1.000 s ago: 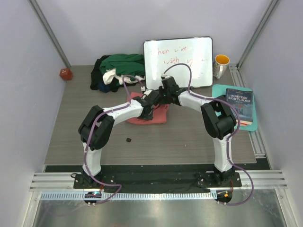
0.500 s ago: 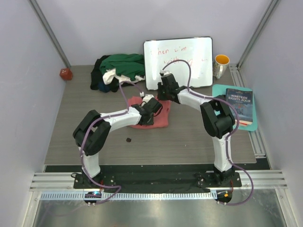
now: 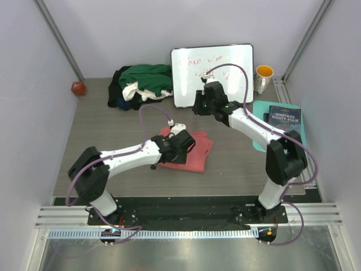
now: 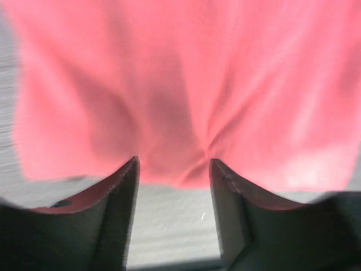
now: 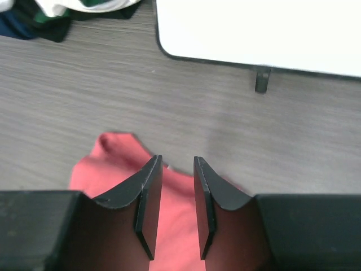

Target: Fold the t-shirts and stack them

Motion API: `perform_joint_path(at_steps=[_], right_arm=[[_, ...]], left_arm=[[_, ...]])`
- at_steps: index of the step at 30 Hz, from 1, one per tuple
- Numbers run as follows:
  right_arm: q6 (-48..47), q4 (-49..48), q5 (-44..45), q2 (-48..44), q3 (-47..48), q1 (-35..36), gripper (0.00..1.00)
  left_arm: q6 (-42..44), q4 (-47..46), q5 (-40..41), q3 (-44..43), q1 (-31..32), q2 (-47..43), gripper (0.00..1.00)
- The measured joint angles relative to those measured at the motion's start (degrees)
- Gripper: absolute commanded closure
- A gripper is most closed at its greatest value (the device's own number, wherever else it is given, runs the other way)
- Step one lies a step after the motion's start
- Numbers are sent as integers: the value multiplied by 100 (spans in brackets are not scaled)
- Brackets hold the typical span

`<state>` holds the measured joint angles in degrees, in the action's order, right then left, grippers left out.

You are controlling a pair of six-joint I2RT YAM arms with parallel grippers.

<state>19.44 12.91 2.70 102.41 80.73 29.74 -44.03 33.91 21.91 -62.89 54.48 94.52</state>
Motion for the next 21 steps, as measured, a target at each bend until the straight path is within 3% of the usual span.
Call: perform_joint_path(at_steps=[4,8,13,18,21], right_arm=[[358,39,-157,-1086,-905,4,71],[654,46,-328,-1652,-1803,96,78],[949,258,-595,-1652,-2590,568,79],[1121,308,-619,-1650,-2863,1333,80],[1235,308,-667,-1644,-2927,1541,81]], left_arm=[[155,575,278,-529,-131,-542,43],[367,627,417,-986,-658,-529,61],[531,629,422,-1012,-1108,214,72],[597,616,339,-1023,-1139,1025,75],[656,599,275,-1117,-1152,1303,83]])
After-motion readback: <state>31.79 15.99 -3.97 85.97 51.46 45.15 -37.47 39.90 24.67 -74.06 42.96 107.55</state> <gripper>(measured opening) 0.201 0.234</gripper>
